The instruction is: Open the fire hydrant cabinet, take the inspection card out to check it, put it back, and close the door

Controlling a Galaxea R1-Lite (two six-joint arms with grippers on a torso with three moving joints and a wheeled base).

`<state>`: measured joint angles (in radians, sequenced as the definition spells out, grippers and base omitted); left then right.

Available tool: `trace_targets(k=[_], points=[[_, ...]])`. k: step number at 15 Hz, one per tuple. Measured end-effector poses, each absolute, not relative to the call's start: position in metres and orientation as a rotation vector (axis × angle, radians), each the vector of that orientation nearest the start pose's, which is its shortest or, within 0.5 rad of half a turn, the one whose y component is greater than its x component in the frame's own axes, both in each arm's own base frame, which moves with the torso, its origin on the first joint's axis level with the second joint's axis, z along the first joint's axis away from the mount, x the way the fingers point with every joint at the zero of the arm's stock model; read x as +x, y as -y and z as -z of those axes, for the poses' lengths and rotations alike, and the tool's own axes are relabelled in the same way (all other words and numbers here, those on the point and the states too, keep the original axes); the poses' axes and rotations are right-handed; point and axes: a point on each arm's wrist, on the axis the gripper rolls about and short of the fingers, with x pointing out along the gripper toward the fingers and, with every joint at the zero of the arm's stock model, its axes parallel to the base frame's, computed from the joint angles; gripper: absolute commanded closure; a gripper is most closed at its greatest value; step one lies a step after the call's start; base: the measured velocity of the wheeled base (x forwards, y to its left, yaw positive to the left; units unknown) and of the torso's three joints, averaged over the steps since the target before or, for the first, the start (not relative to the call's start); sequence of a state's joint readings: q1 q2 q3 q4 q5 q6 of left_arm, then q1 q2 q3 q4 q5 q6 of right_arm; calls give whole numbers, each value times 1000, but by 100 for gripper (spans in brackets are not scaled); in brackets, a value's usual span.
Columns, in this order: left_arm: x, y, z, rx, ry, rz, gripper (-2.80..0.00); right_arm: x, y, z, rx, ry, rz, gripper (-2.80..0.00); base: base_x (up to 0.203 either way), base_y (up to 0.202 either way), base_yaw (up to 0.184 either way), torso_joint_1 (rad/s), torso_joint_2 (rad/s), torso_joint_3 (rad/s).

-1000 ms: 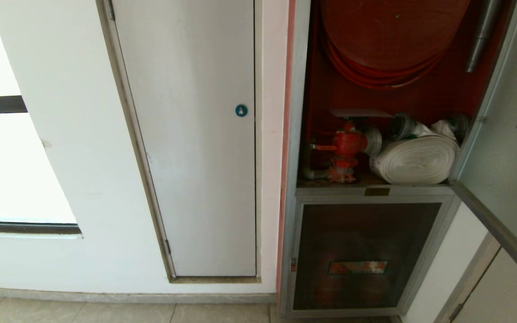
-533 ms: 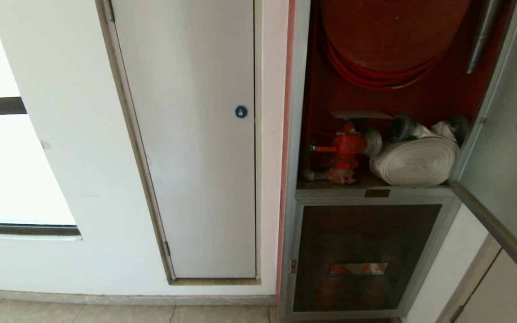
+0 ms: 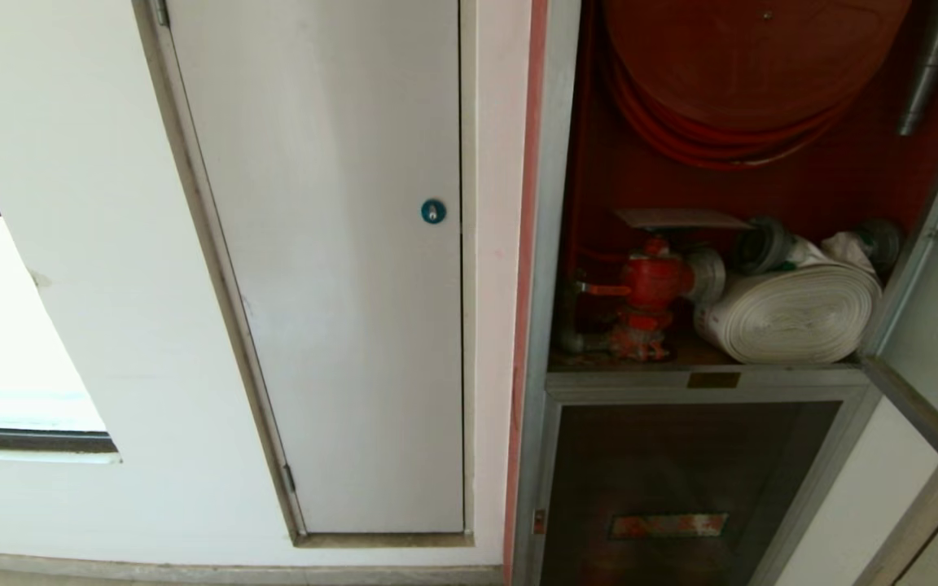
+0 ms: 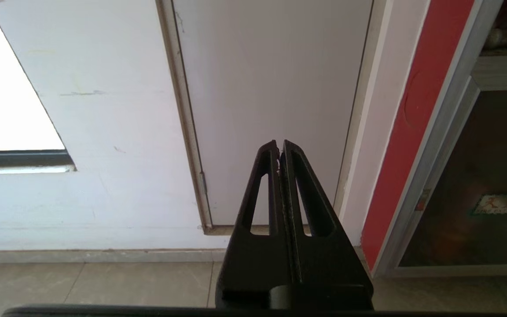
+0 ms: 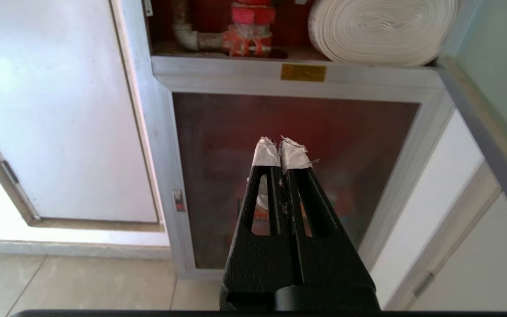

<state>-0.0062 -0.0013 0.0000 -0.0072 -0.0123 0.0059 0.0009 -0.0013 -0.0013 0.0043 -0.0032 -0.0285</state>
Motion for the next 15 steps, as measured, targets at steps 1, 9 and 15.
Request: trace_targets(k=[1,9,15], points=[[-23,0,-76,6,9,18,0,-23,0,-75,-28,-2,2,0,193,0,0,4,4,-4],[-23,0,-76,7,9,18,0,-23,0,-75,-28,-2,2,0,195,0,-1,2,2,3],[-23,0,-76,6,8,18,0,-23,0,-75,-29,-2,2,0,194,0,-1,2,3,5]])
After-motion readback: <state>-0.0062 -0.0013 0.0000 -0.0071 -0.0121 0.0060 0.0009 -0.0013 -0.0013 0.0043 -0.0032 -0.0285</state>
